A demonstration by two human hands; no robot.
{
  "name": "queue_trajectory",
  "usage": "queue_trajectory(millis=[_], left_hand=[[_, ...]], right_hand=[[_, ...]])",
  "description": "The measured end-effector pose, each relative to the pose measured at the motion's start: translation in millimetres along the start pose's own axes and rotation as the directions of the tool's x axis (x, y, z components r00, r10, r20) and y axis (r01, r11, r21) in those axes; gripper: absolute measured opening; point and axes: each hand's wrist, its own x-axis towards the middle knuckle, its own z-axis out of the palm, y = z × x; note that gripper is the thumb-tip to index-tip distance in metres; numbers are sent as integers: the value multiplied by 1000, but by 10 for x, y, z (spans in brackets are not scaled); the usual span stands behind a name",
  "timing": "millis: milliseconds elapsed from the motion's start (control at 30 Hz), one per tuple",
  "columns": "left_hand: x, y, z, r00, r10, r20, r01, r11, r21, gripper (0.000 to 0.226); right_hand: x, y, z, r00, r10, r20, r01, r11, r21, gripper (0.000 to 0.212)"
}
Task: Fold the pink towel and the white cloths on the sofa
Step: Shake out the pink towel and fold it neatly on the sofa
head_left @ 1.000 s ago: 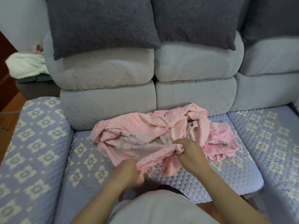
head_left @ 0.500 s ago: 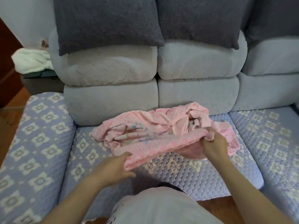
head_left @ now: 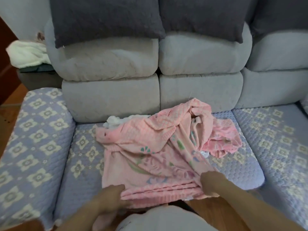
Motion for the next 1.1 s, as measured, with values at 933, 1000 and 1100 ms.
queue_trajectory(millis=[933, 1000, 1100], left_hand=[[-3758, 3316, -5667, -297, 293, -909, 556, 827, 84, 27], [-4062, 3470, -5809, -412, 399, -819, 586, 804, 97, 23], [-4433, 3656, -5968, -476, 461, -749, 563, 814, 143, 27]], right_hand=[[-4618, 2644, -3472, -544, 69, -836, -187, 961, 201, 17], [-4820, 2726, -3568, -654, 83, -752, -151, 960, 236, 22], [-5009, 2966, -3674, -723, 136, -677, -66, 962, 263, 31]])
